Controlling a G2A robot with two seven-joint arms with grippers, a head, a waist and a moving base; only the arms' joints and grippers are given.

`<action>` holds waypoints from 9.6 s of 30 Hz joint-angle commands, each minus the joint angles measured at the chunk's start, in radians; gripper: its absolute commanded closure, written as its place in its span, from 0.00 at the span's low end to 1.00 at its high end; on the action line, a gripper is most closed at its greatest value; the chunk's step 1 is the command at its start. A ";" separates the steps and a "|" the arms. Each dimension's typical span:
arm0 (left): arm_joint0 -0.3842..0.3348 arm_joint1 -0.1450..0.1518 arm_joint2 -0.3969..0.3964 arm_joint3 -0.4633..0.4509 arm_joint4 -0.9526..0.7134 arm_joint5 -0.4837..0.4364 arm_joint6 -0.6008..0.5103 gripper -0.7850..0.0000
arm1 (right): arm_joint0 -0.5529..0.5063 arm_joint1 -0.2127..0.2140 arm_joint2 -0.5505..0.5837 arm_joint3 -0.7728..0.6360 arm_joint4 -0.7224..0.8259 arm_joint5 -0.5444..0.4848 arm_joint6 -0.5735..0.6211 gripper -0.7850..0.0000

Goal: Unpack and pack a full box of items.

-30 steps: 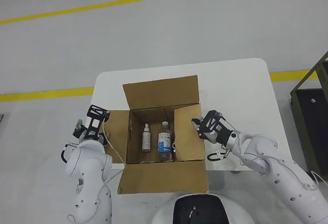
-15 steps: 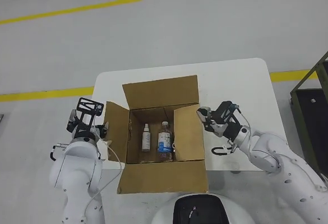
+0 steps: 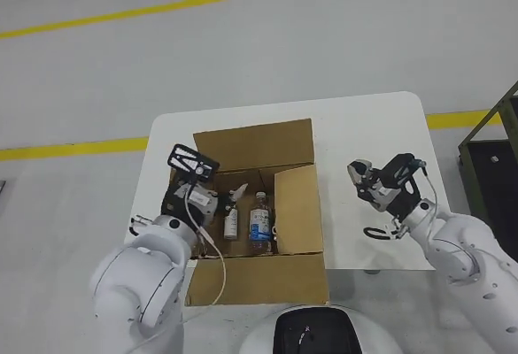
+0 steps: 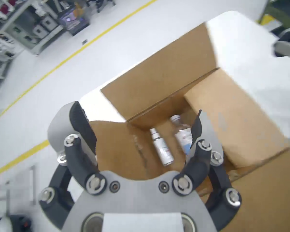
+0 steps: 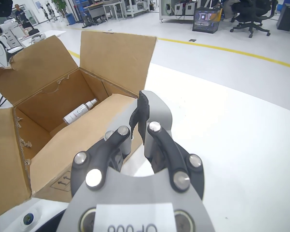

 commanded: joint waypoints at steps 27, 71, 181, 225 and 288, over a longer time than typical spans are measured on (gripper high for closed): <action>-0.028 -0.002 0.071 0.295 -0.543 0.216 -0.020 0.00 | -0.087 0.005 0.011 0.027 -0.079 0.001 -0.026 1.00; -0.148 0.047 0.105 0.571 -0.978 0.459 -0.142 0.00 | 0.063 -0.036 -0.207 0.264 -0.074 -0.029 -0.009 1.00; -0.159 0.182 0.192 0.500 -0.572 0.325 0.063 0.00 | -0.092 0.006 0.140 -0.006 0.623 0.107 0.192 1.00; -0.240 0.195 0.296 0.417 -0.635 0.429 0.019 0.00 | -0.115 0.007 0.147 -0.049 0.409 0.100 0.062 0.15; -0.499 0.090 0.726 0.827 -0.265 0.767 -0.254 0.00 | -0.186 -0.017 0.145 -0.144 0.161 0.092 -0.189 1.00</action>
